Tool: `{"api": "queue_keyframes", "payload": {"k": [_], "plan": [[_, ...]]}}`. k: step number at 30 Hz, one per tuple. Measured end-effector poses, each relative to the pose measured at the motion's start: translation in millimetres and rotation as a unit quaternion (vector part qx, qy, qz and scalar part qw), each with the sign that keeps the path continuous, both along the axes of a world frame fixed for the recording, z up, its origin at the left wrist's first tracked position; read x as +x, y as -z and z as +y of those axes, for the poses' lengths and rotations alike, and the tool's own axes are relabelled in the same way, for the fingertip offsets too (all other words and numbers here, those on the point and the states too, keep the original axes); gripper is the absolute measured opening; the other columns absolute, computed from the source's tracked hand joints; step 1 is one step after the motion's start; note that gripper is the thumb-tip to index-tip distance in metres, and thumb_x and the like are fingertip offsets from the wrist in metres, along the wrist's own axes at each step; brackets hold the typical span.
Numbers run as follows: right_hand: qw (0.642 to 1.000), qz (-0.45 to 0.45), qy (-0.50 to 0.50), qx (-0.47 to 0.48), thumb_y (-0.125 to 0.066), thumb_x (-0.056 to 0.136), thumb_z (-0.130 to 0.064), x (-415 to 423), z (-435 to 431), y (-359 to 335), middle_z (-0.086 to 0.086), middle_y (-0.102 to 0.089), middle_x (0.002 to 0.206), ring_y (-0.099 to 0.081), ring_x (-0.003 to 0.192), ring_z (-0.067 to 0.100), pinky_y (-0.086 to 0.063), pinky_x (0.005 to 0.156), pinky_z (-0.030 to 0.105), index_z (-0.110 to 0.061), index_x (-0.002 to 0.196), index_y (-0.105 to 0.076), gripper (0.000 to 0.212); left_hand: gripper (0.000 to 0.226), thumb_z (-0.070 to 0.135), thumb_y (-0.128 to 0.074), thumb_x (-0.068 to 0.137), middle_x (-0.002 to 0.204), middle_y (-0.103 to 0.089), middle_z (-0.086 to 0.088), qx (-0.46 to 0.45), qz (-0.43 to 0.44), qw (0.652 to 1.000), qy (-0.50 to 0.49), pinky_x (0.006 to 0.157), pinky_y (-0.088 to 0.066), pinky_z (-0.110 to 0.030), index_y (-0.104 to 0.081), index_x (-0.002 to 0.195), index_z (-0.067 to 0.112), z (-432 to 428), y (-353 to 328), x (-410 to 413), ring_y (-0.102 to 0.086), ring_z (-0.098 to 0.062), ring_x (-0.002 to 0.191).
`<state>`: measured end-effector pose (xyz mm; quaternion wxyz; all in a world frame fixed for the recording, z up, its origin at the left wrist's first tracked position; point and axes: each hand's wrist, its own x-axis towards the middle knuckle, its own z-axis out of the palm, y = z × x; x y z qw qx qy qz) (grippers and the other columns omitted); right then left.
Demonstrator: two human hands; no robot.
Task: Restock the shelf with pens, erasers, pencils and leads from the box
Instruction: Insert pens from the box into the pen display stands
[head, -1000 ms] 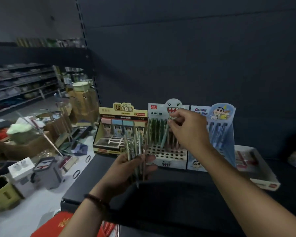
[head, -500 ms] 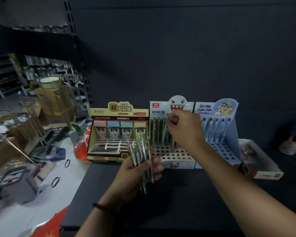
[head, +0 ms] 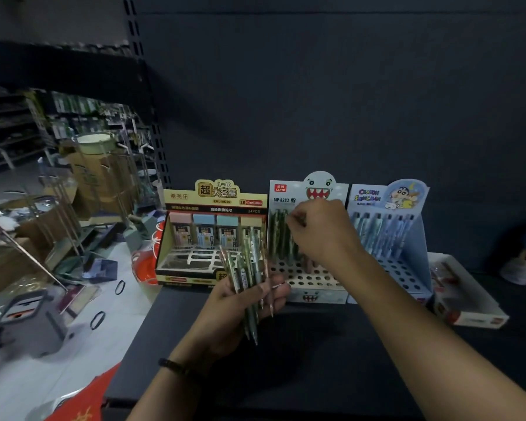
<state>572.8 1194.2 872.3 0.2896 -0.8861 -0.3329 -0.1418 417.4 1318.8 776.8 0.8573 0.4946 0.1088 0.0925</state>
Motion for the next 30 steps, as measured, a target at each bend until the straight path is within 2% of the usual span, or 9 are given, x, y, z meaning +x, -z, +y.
{"api": "queue_keyframes", "payload": {"k": [3, 7, 11, 16, 20, 23, 25, 28, 30], "plan": [[0.990, 0.070, -0.060, 0.109, -0.073, 0.098, -0.038, -19.5, -15.8, 0.1, -0.011, -0.077, 0.084, -0.072, 0.063, 0.009, -0.063, 0.069, 0.029, -0.026, 0.099, -0.081, 0.014, 0.033, -0.003, -0.060, 0.101, 0.129, -0.071, -0.028, 0.007, -0.011, 1.000, 0.000, 0.097, -0.061, -0.046, -0.061, 0.133, -0.009, -2.8, -2.3, 0.0, -0.070, -0.041, 0.121], [0.970, 0.172, -0.117, 0.125, -0.086, 0.085, -0.042, -36.4, -29.6, 7.1, -0.009, -0.076, 0.085, -0.074, 0.061, 0.012, -0.066, 0.065, 0.035, -0.026, 0.098, -0.079, 0.022, 0.030, -0.005, -0.060, 0.100, 0.130, -0.071, -0.028, 0.041, -0.035, 0.998, 0.014, 0.099, -0.061, -0.049, -0.062, 0.130, -0.010, -10.7, -11.5, 4.7, -0.071, -0.042, 0.118], [0.970, 0.167, -0.089, 0.155, -0.091, 0.081, -0.035, -27.5, -38.1, 10.5, -0.011, -0.077, 0.087, -0.075, 0.078, 0.005, -0.065, 0.076, 0.034, -0.026, 0.093, -0.079, 0.019, 0.032, -0.007, -0.062, 0.098, 0.126, -0.072, -0.028, 0.063, -0.041, 0.996, 0.040, 0.096, -0.062, -0.048, -0.062, 0.130, -0.005, -19.8, -22.6, 13.0, -0.072, -0.043, 0.116], [0.949, 0.206, -0.085, 0.223, -0.084, 0.090, -0.017, -23.4, -53.5, 7.5, -0.005, -0.079, 0.086, -0.076, 0.065, 0.009, -0.057, 0.059, 0.020, -0.019, 0.096, -0.079, 0.008, 0.032, -0.004, -0.055, 0.103, 0.130, -0.071, -0.026, 0.059, -0.032, 0.996, 0.063, 0.095, -0.062, -0.048, -0.061, 0.134, -0.002, -26.9, -26.2, 21.6, -0.071, -0.044, 0.117], [0.946, 0.159, -0.053, 0.278, -0.081, 0.093, -0.017, -10.8, -70.1, 6.4, -0.002, -0.079, 0.081, -0.078, 0.070, 0.013, -0.065, 0.069, 0.038, -0.028, 0.117, -0.076, 0.026, 0.036, 0.004, -0.053, 0.105, 0.134, -0.071, -0.018, 0.050, -0.026, 0.997, 0.055, 0.093, -0.063, -0.053, -0.061, 0.140, 0.012, -25.5, -20.6, 17.9, -0.072, -0.043, 0.116], [0.953, 0.101, -0.025, 0.285, -0.081, 0.093, -0.018, 1.8, -77.3, 13.0, -0.005, -0.078, 0.076, -0.077, 0.071, 0.012, -0.065, 0.077, 0.044, -0.029, 0.124, -0.075, 0.033, 0.035, 0.008, -0.056, 0.103, 0.133, -0.073, -0.015, 0.077, -0.011, 0.996, 0.033, 0.085, -0.065, -0.044, -0.058, 0.138, 0.011, -21.2, -14.3, 13.3, -0.074, -0.041, 0.114], [0.961, 0.065, -0.004, 0.270, -0.080, 0.093, -0.019, 5.3, -77.2, 18.8, -0.008, -0.077, 0.074, -0.075, 0.071, 0.005, -0.065, 0.080, 0.037, -0.029, 0.125, -0.075, 0.034, 0.032, 0.008, -0.055, 0.105, 0.127, -0.075, -0.019, 0.074, 0.002, 0.997, 0.017, 0.080, -0.065, -0.041, -0.056, 0.137, 0.004, -18.7, -7.1, 10.7, -0.074, -0.042, 0.112], [0.967, 0.018, 0.014, 0.253, -0.079, 0.095, -0.020, 6.2, -72.9, 26.2, -0.013, -0.073, 0.075, -0.070, 0.070, -0.002, -0.054, 0.074, 0.008, -0.026, 0.125, -0.075, 0.031, 0.029, 0.006, -0.053, 0.107, 0.121, -0.075, -0.026, 0.054, 0.015, 0.998, -0.013, 0.084, -0.065, -0.044, -0.055, 0.133, -0.004, -15.9, 2.2, 7.4, -0.075, -0.045, 0.109], [0.970, -0.015, 0.025, 0.241, -0.079, 0.094, -0.020, 7.6, -69.0, 29.5, -0.013, -0.073, 0.078, -0.068, 0.068, -0.004, -0.047, 0.071, 0.000, -0.023, 0.120, -0.077, 0.025, 0.027, 0.004, -0.055, 0.105, 0.118, -0.075, -0.028, 0.052, 0.013, 0.998, -0.028, 0.085, -0.065, -0.045, -0.058, 0.130, -0.005, -14.9, 4.5, 6.7, -0.075, -0.046, 0.109]]}}
